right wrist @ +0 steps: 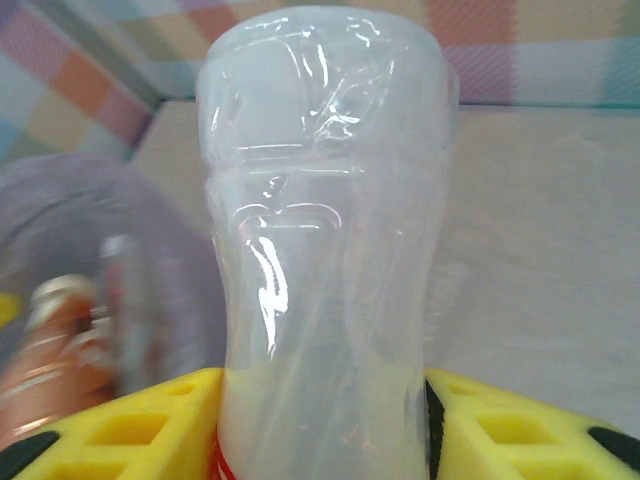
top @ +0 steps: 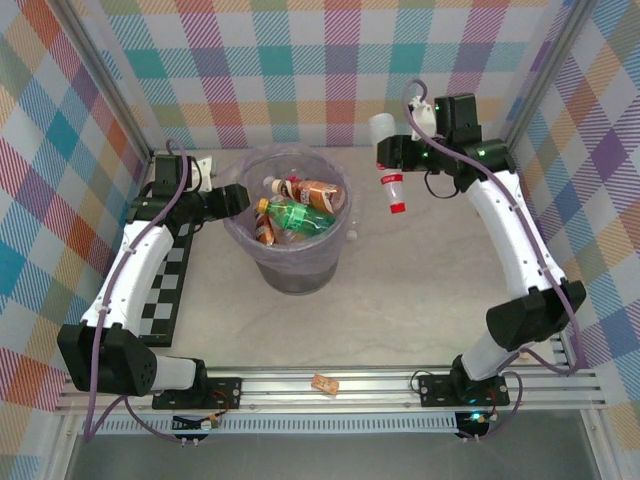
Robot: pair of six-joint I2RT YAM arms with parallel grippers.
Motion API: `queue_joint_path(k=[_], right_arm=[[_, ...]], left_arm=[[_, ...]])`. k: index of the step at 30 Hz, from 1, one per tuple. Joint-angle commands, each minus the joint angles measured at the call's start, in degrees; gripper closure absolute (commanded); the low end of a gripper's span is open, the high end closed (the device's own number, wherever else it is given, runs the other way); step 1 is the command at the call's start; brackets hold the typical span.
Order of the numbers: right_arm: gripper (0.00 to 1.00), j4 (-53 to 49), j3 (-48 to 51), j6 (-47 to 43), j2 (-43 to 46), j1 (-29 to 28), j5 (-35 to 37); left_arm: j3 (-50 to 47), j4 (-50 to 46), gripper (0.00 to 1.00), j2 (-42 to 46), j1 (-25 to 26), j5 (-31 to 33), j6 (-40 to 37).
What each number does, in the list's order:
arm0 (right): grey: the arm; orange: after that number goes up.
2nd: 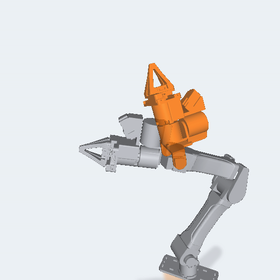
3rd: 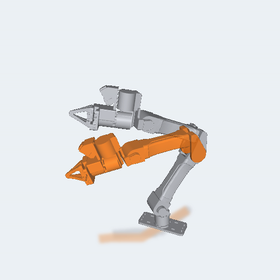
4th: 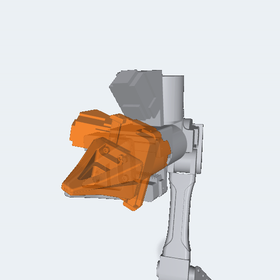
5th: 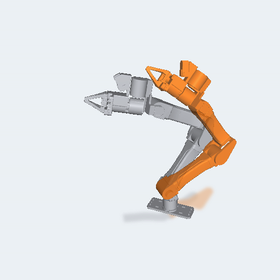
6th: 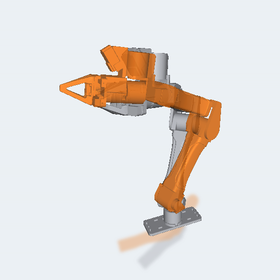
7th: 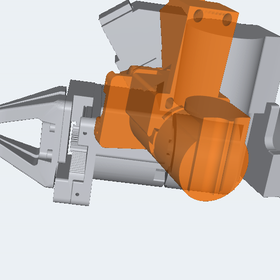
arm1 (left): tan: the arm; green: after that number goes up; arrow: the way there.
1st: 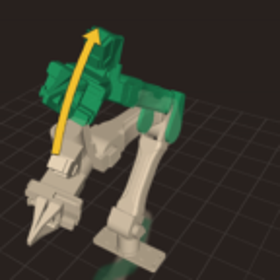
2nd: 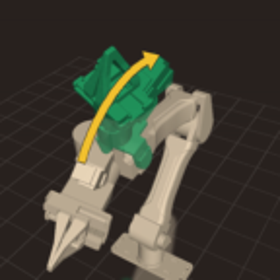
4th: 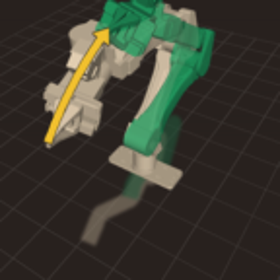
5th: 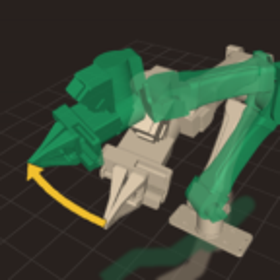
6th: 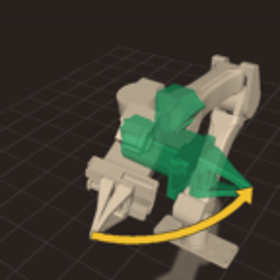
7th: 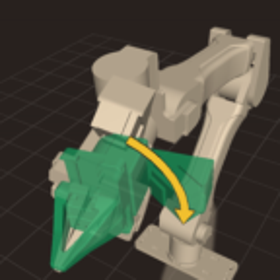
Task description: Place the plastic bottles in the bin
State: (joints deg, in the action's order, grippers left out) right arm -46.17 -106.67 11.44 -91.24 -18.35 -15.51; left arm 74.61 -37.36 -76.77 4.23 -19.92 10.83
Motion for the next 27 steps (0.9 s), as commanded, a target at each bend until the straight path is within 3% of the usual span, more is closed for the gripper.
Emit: queue_joint_path(k=[1,3,9,13,18,27], right_arm=[[0.51,0.2,-2.4,3.9,2.1,-3.9,-5.3],[0.51,2.1,-2.7,5.9,2.8,-6.9,-6.4],[0.51,8.5,-5.0,11.0,1.4,-17.8,-6.2],[0.50,11.3,-8.5,12.8,-2.3,-24.1,-4.5],[0.50,12.9,-13.7,14.7,-8.5,-28.2,-0.5],[0.50,17.9,-16.0,21.0,-16.5,-31.5,1.7]], left_arm=[[3.1,-1.2,0.24,1.0,-1.0,-3.0,1.1],[4.2,-2.2,0.19,1.7,-1.0,-3.0,1.0],[6.9,-5.5,0.17,4.6,-1.0,-1.4,0.3],[10.0,-9.4,0.16,7.2,-1.0,3.8,-1.5],[16.0,-14.3,0.16,9.4,-1.0,7.2,-2.7],[18.7,-13.7,0.20,12.6,-1.0,1.8,1.9]])
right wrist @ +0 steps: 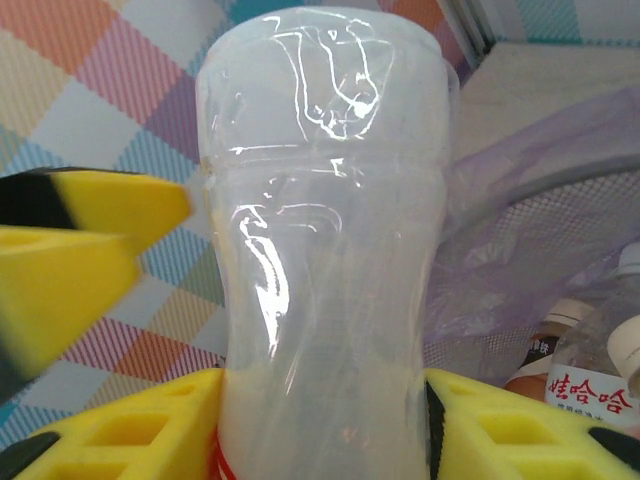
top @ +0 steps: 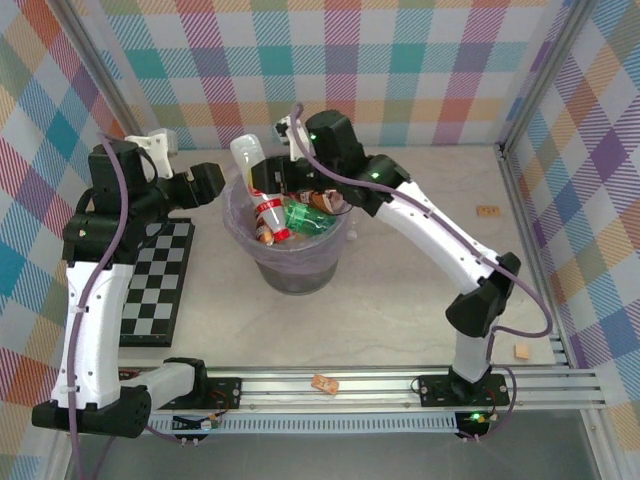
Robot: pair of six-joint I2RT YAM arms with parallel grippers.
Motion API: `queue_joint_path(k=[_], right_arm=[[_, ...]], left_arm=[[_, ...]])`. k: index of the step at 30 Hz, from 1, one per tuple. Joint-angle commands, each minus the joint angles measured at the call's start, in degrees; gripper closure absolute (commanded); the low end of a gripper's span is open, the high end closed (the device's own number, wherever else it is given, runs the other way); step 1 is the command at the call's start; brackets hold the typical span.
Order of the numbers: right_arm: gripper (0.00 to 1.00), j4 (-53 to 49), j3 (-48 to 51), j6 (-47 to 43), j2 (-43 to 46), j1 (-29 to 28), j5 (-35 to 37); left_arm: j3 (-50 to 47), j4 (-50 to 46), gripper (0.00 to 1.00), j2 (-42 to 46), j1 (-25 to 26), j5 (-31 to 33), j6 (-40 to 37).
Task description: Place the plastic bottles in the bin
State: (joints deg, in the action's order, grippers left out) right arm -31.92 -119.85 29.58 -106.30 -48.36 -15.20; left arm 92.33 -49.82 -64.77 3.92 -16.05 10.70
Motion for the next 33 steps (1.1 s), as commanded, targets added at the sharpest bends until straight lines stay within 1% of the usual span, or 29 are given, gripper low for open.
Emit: queue_joint_path(k=[1,5,9,13,16,18,23,27,30,33], right_arm=[[0.49,3.6,-3.0,2.9,-2.0,-1.9,1.9],[0.47,2.0,-3.6,2.6,-4.2,-2.5,4.9],[0.44,2.0,-1.6,1.8,-3.9,-2.6,7.5],[0.35,0.4,-1.6,-0.6,-2.6,-3.0,9.4],[0.26,-1.7,-3.1,-3.1,-1.5,-3.2,11.1],[0.24,-4.2,-5.1,-4.8,-1.3,-3.3,12.0],[0.24,-7.3,-5.4,-9.4,2.5,-3.2,15.5],[0.25,-10.0,-4.1,-13.6,7.2,-3.1,18.0],[0.26,-10.8,-0.2,-16.1,11.8,-2.6,19.1],[0.27,-10.9,5.0,-16.5,16.8,-1.3,19.1]], left_arm=[[0.9,-1.1,0.21,0.7,-0.7,-2.3,2.3],[-0.5,0.2,0.24,0.3,-0.6,-4.5,3.8],[-2.2,1.6,0.26,0.1,-0.2,-5.1,4.7],[-3.1,2.7,0.28,-0.4,0.9,-5.1,5.1],[-3.6,3.1,0.29,-1.4,2.6,-4.4,5.3],[-4.0,3.7,0.30,-1.8,4.0,-3.7,5.4],[-3.9,3.7,0.32,-4.1,7.8,-0.8,4.9],[-3.9,3.4,0.34,-5.1,8.7,2.1,4.1],[-3.4,3.9,0.37,-6.7,8.7,3.8,3.6],[-2.8,5.5,0.39,-7.8,8.8,5.2,3.4]])
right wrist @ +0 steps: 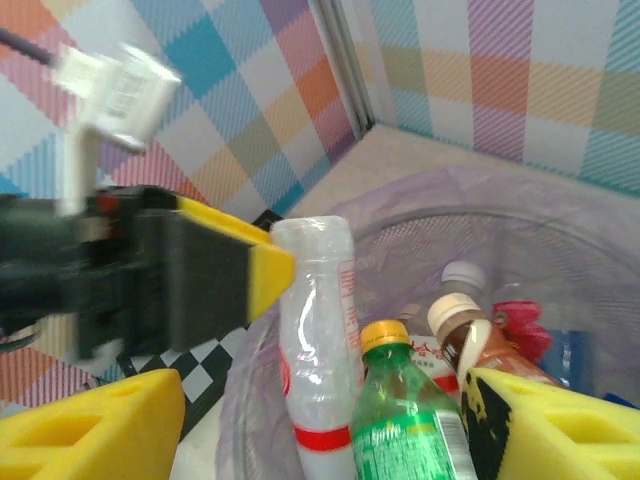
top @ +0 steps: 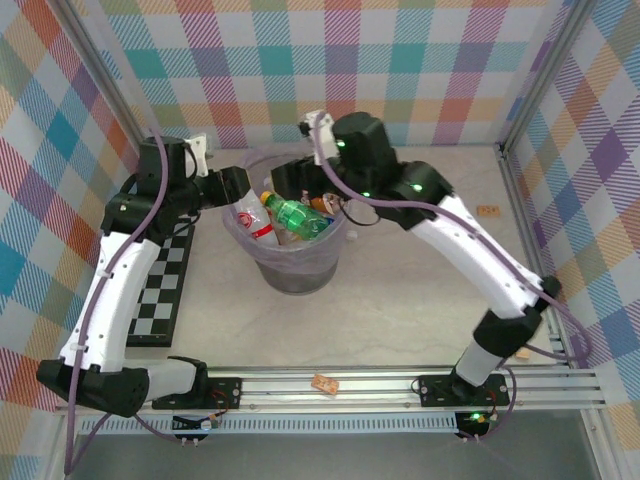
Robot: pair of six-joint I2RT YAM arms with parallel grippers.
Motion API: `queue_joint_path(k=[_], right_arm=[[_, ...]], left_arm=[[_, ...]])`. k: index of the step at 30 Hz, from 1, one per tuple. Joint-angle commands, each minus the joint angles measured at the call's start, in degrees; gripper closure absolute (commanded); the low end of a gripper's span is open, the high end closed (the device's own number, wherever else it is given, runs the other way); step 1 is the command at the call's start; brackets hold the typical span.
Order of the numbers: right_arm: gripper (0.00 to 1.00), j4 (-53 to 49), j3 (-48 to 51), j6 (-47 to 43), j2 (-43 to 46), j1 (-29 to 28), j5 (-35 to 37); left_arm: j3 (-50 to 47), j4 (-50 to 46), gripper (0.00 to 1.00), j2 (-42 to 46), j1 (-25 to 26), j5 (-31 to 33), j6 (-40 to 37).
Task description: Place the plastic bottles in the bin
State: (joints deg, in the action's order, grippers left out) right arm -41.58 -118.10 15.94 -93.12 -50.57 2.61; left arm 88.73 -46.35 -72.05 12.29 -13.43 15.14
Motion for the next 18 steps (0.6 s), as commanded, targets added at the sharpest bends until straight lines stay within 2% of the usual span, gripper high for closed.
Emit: queue_joint_path(k=[1,10,18], right_arm=[[0.27,-1.0,5.2,-2.9,5.3,1.7,0.7],[0.28,-0.1,18.1,-0.2,13.7,10.4,-2.8],[0.29,-0.3,19.9,-1.5,11.0,11.8,-5.8]], left_arm=[[1.2,2.3,0.40,-1.1,0.4,2.9,-1.1],[1.3,3.1,0.45,-5.9,4.1,4.5,-1.2],[-1.4,4.3,0.50,-7.6,6.0,6.2,-0.3]])
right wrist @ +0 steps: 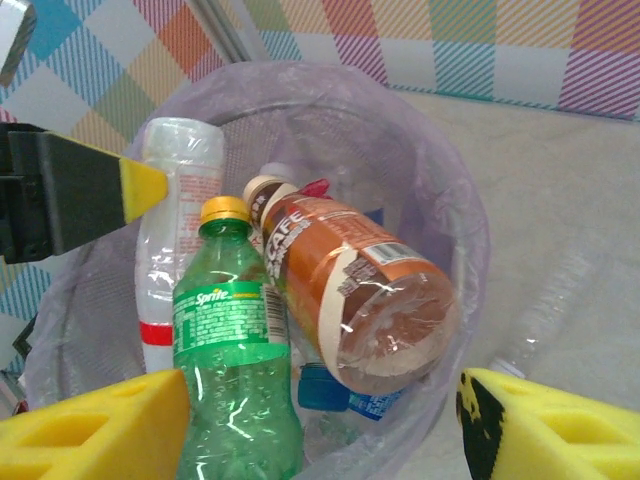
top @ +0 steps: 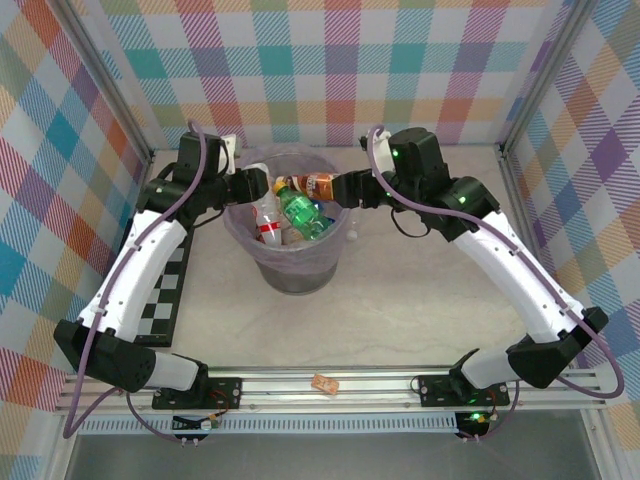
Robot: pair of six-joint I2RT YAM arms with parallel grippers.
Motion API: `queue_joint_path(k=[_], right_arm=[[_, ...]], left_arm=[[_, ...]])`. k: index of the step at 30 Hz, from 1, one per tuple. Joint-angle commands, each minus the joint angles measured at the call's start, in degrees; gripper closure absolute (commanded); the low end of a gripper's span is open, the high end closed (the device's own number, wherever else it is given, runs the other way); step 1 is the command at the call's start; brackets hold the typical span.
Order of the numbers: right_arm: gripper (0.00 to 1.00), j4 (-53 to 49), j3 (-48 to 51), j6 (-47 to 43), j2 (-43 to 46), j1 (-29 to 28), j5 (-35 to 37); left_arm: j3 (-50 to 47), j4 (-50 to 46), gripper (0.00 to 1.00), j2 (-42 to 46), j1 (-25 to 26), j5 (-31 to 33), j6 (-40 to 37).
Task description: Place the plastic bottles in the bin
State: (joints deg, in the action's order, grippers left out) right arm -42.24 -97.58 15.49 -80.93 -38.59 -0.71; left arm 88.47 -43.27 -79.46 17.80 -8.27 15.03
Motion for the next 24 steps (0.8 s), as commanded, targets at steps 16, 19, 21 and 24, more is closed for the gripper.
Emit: queue_joint_path(k=[16,19,21,24], right_arm=[[0.37,0.7,-7.4,-5.1,-11.6,-3.1,-3.6],[0.38,0.4,-6.4,-4.0,-11.2,-4.4,-4.3],[0.38,0.6,-5.6,-3.4,-10.4,-4.9,-5.2],[0.38,0.6,-4.9,-2.7,-9.0,-5.3,-5.8]], left_arm=[[-6.1,1.3,0.59,-1.9,1.2,2.6,-0.1],[-6.3,1.4,0.59,-2.4,1.2,2.6,-0.1],[-6.1,1.6,0.59,-3.0,1.2,2.4,-0.1],[-5.8,1.8,0.59,-3.3,1.2,2.0,0.0]])
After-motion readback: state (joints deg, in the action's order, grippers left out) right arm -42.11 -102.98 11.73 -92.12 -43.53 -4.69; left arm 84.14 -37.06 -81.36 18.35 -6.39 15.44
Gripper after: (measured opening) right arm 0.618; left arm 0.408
